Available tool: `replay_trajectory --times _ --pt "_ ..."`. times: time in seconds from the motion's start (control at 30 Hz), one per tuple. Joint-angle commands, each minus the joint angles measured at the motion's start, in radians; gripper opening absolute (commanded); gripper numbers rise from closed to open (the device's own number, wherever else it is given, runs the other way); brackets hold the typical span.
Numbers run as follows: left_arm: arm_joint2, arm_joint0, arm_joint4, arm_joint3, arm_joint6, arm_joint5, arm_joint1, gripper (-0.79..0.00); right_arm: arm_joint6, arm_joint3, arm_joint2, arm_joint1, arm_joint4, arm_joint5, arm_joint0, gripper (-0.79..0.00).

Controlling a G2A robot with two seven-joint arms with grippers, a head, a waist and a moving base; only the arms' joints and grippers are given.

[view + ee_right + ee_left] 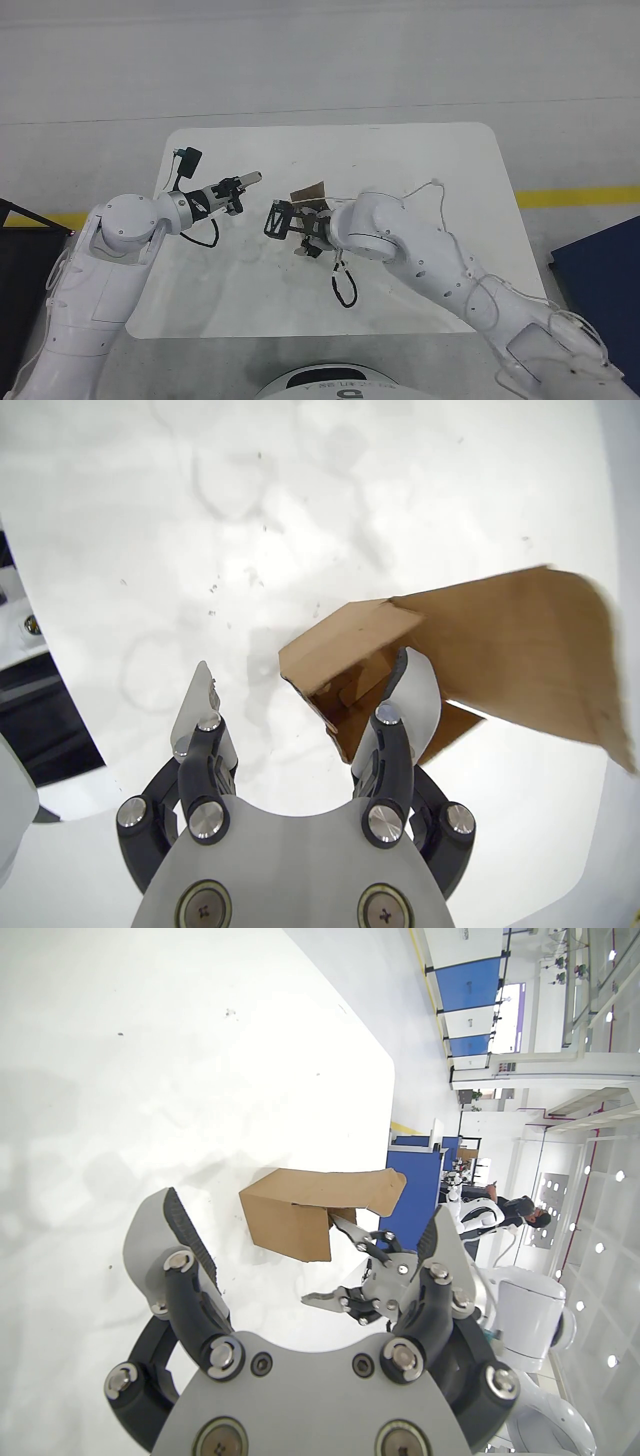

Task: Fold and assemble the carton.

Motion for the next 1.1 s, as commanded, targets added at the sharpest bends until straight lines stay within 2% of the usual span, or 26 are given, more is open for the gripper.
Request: replay_trajectory --times 0.0,0.07,0.13,0.2,0.33,0.47,0.63,0.87,1.07 --pt "0.0 0.0 0.0 0.0 0.0 0.0 0.0 0.0 -0.056 -0.118 0.107 0.033 -0.019 -0.028 -0.103 -0.206" --pt "0.0 0.0 0.0 0.0 0.0 0.0 0.0 0.0 -0.122 -0.214 0.213 0.063 -0.043 -0.055 -0.21 -0.16" --pt "0.0 0.0 0.0 0.0 0.0 0.0 0.0 0.0 -0.23 -0.292 0.318 0.086 -0.051 -0.087 -0.32 0.0" --pt "0.0 0.0 0.0 0.0 0.0 0.0 0.0 0.0 -0.301 -0.321 0.387 0.098 -0.052 -0.11 -0.389 0.0" --pt "0.016 0.007 0.017 -0.009 -0.012 -0.005 0.0 0.0 -0.301 -0.321 0.387 0.098 -0.052 -0.11 -0.389 0.0" --pt "0.102 -0.02 0.186 -0.051 -0.089 0.021 0.005 0.0 -0.307 -0.319 0.389 0.098 -0.053 -0.107 -0.391 0.0" --pt "0.191 -0.088 0.294 -0.037 -0.143 0.052 0.0 0.0 -0.407 -0.305 0.45 0.109 -0.069 -0.105 -0.463 0.0" --pt "0.361 -0.23 0.374 0.05 -0.126 0.072 -0.036 0.0 -0.47 -0.306 0.51 0.123 -0.094 -0.128 -0.527 0.0" --pt "0.507 -0.352 0.382 0.161 -0.069 0.06 -0.088 0.0 -0.561 -0.308 0.558 0.131 -0.123 -0.114 -0.6 0.0"
